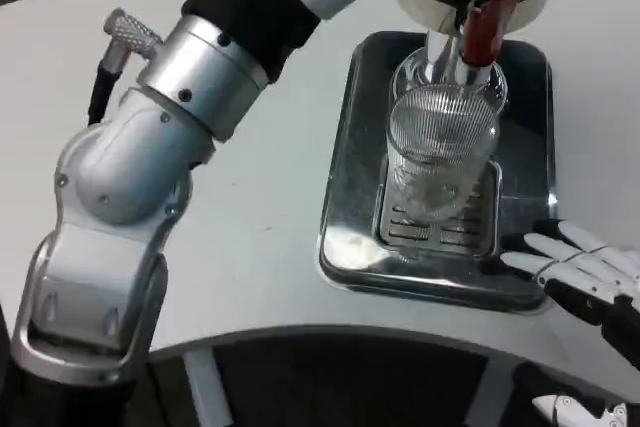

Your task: Grasp the cup under the faucet to collect the drink, then remove the cup.

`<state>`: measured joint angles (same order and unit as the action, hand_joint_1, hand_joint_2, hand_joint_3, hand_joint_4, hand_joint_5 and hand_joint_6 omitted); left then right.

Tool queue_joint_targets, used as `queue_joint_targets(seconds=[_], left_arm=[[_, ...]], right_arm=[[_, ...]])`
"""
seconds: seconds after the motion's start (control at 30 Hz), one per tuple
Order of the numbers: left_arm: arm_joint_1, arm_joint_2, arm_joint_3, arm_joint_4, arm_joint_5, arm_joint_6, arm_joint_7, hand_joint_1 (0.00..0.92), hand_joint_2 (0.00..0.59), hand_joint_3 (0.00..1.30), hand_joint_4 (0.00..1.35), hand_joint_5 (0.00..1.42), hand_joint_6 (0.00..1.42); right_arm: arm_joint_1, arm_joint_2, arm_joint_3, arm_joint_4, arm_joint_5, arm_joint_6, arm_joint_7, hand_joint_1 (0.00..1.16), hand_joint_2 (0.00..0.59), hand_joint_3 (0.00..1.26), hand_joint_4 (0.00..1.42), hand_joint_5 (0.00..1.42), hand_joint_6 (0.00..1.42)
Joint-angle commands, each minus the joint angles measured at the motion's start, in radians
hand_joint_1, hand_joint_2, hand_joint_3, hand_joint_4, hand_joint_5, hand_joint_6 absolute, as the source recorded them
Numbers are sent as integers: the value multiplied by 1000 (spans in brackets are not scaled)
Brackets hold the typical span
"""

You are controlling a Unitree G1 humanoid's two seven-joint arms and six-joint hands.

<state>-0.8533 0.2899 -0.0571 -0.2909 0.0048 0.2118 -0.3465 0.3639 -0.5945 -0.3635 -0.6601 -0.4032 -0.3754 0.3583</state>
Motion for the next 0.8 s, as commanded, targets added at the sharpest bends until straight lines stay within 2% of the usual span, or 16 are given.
queue_joint_targets(seconds=[0.03, 0.37, 0.8], left_arm=[[-29, 27, -4, 19, -19, 41, -47, 0, 101, 229, 172, 278, 354], [-59, 59, -15, 85, -52, 99, -132, 0, 104, 203, 134, 249, 314], [-54, 64, -57, 133, -44, 105, -200, 0, 96, 186, 122, 220, 281]], right_arm=[[21, 6, -15, -14, 7, -9, 3, 407, 446, 196, 96, 37, 129], [32, 6, -29, -19, 14, -16, 2, 407, 446, 196, 96, 37, 129], [35, 7, -31, -22, 17, -16, 3, 407, 446, 197, 105, 37, 129]])
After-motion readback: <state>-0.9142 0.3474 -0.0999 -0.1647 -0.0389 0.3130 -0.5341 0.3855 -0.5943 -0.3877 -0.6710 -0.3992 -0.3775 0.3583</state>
